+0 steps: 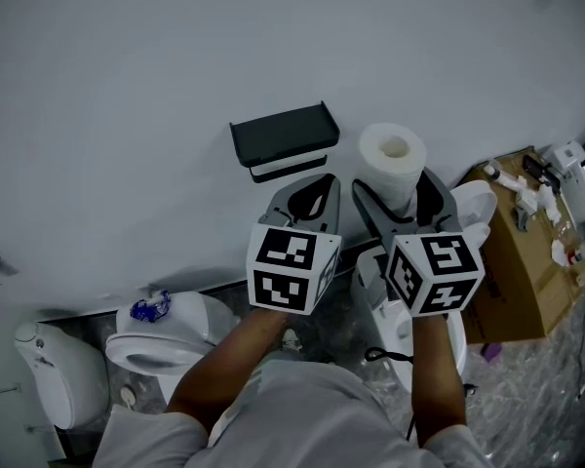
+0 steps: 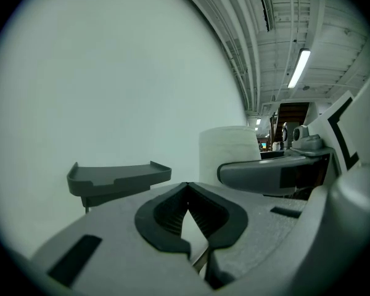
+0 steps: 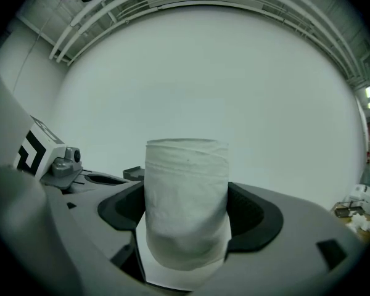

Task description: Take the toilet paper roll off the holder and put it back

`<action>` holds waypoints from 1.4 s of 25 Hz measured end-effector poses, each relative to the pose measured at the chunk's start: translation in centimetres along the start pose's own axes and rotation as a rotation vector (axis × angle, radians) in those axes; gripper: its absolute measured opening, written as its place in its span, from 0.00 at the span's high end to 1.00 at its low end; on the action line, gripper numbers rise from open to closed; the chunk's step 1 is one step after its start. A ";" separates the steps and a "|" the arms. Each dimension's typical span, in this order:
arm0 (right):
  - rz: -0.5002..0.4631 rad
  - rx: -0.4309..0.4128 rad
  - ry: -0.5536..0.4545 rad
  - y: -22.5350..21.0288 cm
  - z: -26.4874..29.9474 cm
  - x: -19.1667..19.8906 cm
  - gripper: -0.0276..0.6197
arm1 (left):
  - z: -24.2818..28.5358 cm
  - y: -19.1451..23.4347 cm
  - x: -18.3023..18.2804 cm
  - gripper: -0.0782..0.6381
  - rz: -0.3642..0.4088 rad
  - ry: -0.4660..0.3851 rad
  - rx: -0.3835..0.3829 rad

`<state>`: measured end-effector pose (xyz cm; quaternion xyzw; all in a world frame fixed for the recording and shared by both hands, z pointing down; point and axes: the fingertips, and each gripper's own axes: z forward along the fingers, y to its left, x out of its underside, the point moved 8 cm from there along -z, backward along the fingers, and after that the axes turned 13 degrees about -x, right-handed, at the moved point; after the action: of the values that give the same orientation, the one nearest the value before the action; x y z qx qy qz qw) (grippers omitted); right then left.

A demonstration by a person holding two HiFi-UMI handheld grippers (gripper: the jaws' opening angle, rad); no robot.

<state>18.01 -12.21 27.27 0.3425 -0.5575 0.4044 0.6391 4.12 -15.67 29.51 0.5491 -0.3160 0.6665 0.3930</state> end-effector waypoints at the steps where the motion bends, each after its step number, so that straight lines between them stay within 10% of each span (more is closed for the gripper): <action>1: -0.002 -0.013 -0.002 0.2 0.3 -0.2 0.34 | -0.1 0.3 0.0 0.89 -0.001 0.000 -0.008; 35: -0.036 -0.255 -0.084 7.2 11.6 -5.4 0.34 | -4.2 11.7 0.1 0.89 -0.056 -0.018 -0.266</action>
<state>6.17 -20.12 23.46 0.2851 -0.6245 0.3042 0.6605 -8.09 -17.83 28.89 0.5069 -0.3896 0.6024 0.4778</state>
